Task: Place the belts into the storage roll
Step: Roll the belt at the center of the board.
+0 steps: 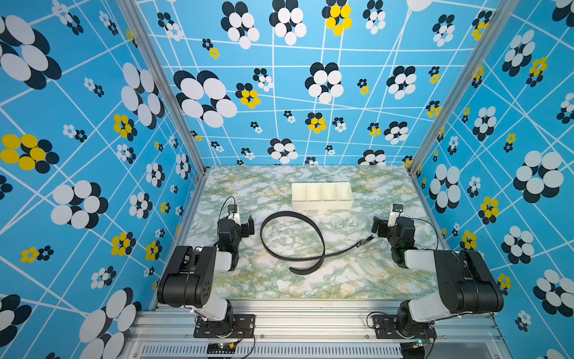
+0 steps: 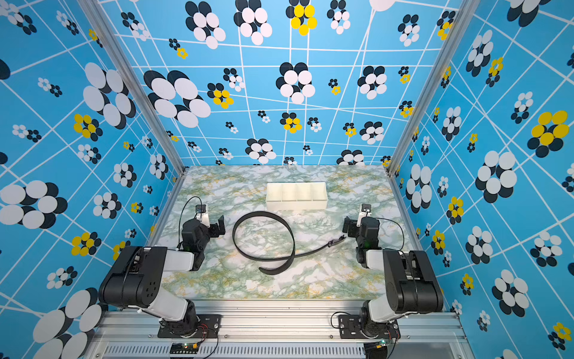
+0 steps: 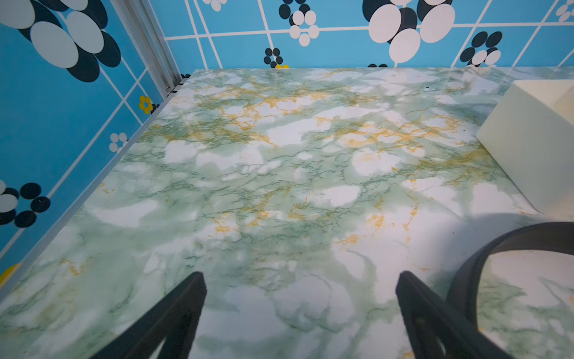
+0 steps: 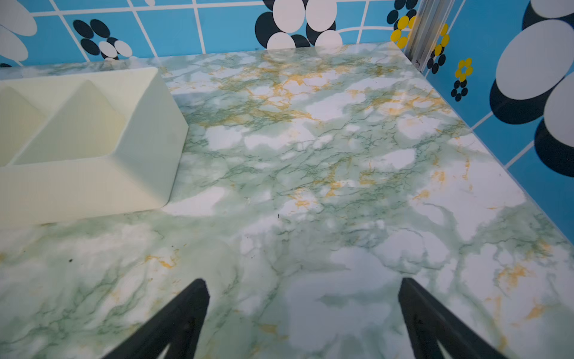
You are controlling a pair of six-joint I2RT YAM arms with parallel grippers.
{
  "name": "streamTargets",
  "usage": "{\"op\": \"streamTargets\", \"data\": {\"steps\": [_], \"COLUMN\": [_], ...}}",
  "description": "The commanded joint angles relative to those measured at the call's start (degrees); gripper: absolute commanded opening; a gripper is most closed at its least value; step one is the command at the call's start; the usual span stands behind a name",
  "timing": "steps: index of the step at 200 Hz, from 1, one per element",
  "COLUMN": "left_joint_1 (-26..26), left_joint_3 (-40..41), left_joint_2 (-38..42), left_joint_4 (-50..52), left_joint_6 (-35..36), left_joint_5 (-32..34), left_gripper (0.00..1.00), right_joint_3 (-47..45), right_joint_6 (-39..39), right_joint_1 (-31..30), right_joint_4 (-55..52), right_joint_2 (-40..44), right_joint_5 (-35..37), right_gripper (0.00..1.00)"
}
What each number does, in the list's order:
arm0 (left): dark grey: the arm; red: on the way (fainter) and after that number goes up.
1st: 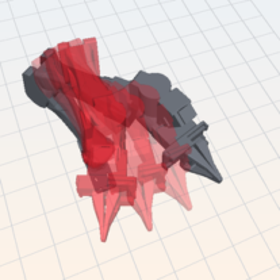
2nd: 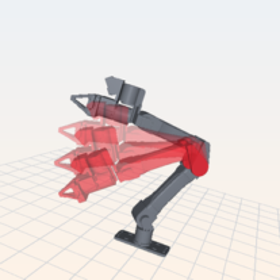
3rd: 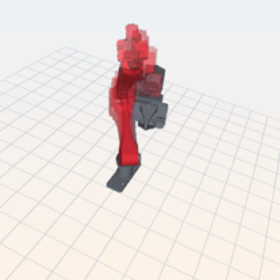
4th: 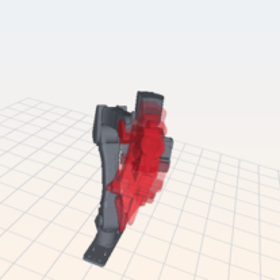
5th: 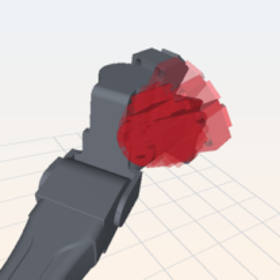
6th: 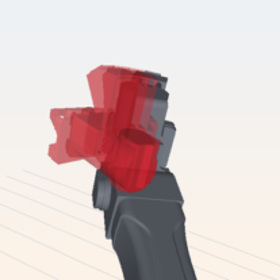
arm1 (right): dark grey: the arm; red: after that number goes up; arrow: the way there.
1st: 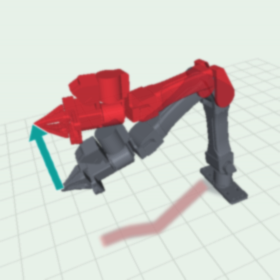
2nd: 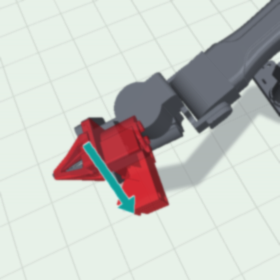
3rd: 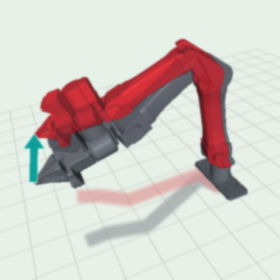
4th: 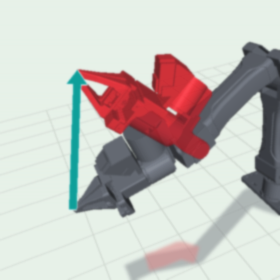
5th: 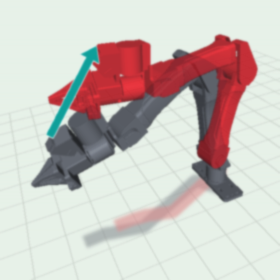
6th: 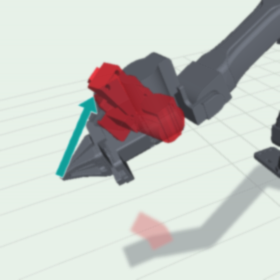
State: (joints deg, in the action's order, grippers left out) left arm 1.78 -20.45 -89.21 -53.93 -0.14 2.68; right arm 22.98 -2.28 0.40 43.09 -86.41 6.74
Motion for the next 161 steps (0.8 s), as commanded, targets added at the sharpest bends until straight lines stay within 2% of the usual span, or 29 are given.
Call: {"op": "streamTargets", "data": {"steps": [1,57,70,82,96,106,114,123,132,148,161], "left_joint_1": [0.06,-1.23,-2.47,-2.50,-1.87,-0.92,0.30,1.23,2.44,7.51,13.08], "left_joint_3": [-1.13,-1.44,-1.40,-1.43,-1.72,-3.34,-6.70,-10.31,-12.75,-15.25,-15.11], "left_joint_2": [0.44,0.35,0.35,0.35,1.35,4.88,9.74,14.14,18.23,25.19,30.14], "left_joint_4": [0.40,1.16,0.88,0.94,2.07,8.75,18.03,27.96,34.78,43.24,46.44], "left_joint_6": [1.20,0.36,-0.37,-0.34,-0.12,0.12,-0.14,-1.83,-3.20,-5.01,-3.67], "left_joint_5": [-2.19,-4.66,-7.06,-7.12,-5.32,-2.35,0.99,2.77,1.97,4.49,4.63], "left_gripper": [0.99,1.00,1.00,1.00,1.00,0.99,1.00,1.00,1.00,1.00,1.00], "right_joint_3": [1.06,1.10,1.19,4.22,13.40,19.53,22.49,24.12,25.46,25.43,24.35], "right_joint_6": [0.33,0.34,0.22,-0.11,-3.01,-6.92,-8.25,-13.29,-19.50,-28.85,-33.78], "right_joint_1": [-0.40,-0.40,-0.40,-0.45,-0.40,-0.40,-0.40,-0.43,-0.55,-2.51,-6.45], "right_joint_4": [1.03,0.92,0.90,-5.95,-23.36,-34.73,-39.25,-43.56,-48.05,-51.74,-54.76], "right_joint_2": [0.10,0.14,0.37,2.22,3.92,3.98,4.45,6.14,8.08,10.57,12.03], "right_joint_5": [0.20,0.29,0.36,1.23,5.81,9.33,8.54,7.51,3.23,-7.47,-7.91], "right_gripper": [0.99,0.99,0.94,0.91,0.91,0.91,0.87,0.86,0.86,0.85,0.84]}}
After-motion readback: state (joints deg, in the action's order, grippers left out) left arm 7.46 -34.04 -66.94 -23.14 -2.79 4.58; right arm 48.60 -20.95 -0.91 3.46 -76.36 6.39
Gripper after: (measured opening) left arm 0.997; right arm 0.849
